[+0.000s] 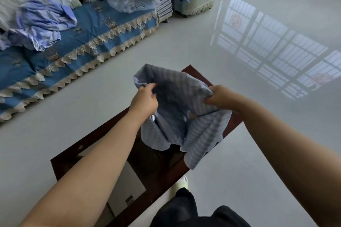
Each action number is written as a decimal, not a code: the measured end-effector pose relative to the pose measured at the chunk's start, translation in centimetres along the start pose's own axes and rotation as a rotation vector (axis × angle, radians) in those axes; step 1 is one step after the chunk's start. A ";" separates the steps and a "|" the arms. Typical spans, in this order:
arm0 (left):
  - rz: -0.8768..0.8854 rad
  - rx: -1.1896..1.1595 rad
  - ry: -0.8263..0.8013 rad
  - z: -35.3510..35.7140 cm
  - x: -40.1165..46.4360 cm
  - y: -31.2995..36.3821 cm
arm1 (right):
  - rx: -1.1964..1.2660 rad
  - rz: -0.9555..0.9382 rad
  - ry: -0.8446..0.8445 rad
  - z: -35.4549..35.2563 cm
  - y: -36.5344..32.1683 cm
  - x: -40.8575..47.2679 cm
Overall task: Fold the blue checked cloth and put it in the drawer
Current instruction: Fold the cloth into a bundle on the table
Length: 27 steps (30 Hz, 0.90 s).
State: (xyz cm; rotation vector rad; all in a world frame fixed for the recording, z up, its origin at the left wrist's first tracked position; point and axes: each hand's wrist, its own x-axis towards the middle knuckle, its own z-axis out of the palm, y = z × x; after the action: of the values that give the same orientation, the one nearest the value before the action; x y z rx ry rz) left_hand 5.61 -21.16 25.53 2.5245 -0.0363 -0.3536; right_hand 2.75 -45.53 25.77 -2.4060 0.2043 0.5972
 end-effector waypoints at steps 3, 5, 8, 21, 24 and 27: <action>-0.033 0.120 -0.059 -1.3 1.3 -1.7 | -0.036 0.067 0.008 -1.4 -0.1 1.4; -0.061 0.192 -0.137 -2.2 1.8 -2.9 | -0.113 0.117 -0.077 -2.6 0.2 2.0; -0.150 0.248 -0.242 -4.2 2.3 -3.9 | -0.097 0.197 -0.210 -4.7 0.6 3.2; -0.217 0.726 -0.050 5.1 12.8 -15.5 | -0.330 0.142 0.059 5.1 7.2 18.8; -0.113 0.829 -0.071 10.7 15.1 -16.8 | -0.258 0.084 0.154 8.5 8.3 22.1; -0.025 0.745 -0.296 18.2 15.1 -17.3 | -0.205 0.002 0.209 10.8 8.3 25.5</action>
State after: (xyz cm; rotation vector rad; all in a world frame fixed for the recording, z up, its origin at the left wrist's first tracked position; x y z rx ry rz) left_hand 14.53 -18.34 -2.23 3.1727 -0.3013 -0.8509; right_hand 18.91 -45.18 1.82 -2.6675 0.2445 0.3822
